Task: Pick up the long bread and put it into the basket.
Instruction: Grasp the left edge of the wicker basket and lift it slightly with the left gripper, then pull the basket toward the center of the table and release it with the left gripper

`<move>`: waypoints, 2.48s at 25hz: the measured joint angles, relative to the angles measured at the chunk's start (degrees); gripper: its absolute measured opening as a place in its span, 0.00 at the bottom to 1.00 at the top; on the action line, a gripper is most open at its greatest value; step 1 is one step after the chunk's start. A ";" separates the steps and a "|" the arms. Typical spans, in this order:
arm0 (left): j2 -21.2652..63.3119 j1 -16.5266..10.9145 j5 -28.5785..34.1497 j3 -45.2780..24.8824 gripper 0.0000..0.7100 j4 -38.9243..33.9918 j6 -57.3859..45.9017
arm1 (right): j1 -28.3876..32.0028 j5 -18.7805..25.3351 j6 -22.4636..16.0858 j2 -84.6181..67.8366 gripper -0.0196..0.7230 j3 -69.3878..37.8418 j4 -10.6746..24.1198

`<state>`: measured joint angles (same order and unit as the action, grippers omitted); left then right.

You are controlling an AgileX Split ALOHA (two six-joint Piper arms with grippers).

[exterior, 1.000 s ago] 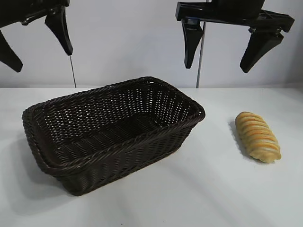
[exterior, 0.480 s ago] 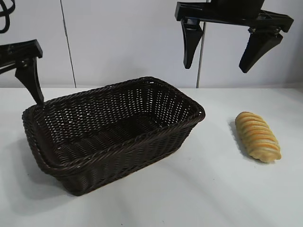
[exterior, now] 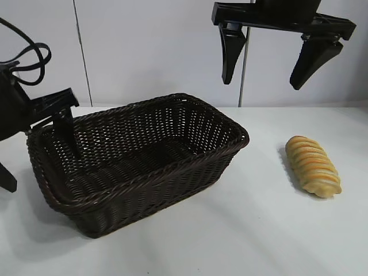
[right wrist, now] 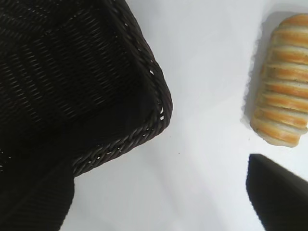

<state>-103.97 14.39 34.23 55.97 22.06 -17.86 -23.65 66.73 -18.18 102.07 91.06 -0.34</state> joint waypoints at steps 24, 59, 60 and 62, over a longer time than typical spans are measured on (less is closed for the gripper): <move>-2.37 0.00 -1.86 0.06 0.14 3.02 1.07 | 0.00 0.38 0.02 0.00 0.96 0.00 -0.14; -12.30 -0.73 21.59 29.18 0.14 -0.04 20.77 | 0.00 0.81 0.02 0.00 0.96 0.00 -0.26; -13.17 -0.73 21.59 29.40 0.14 -0.04 20.93 | 0.00 0.81 0.02 0.00 0.96 0.00 -0.26; -14.75 -0.73 21.32 29.56 0.14 0.03 20.97 | 0.00 0.81 0.02 0.00 0.96 0.00 -0.26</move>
<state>-118.72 13.67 55.55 85.53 22.09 3.10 -23.65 67.54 -18.16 102.07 91.06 -0.60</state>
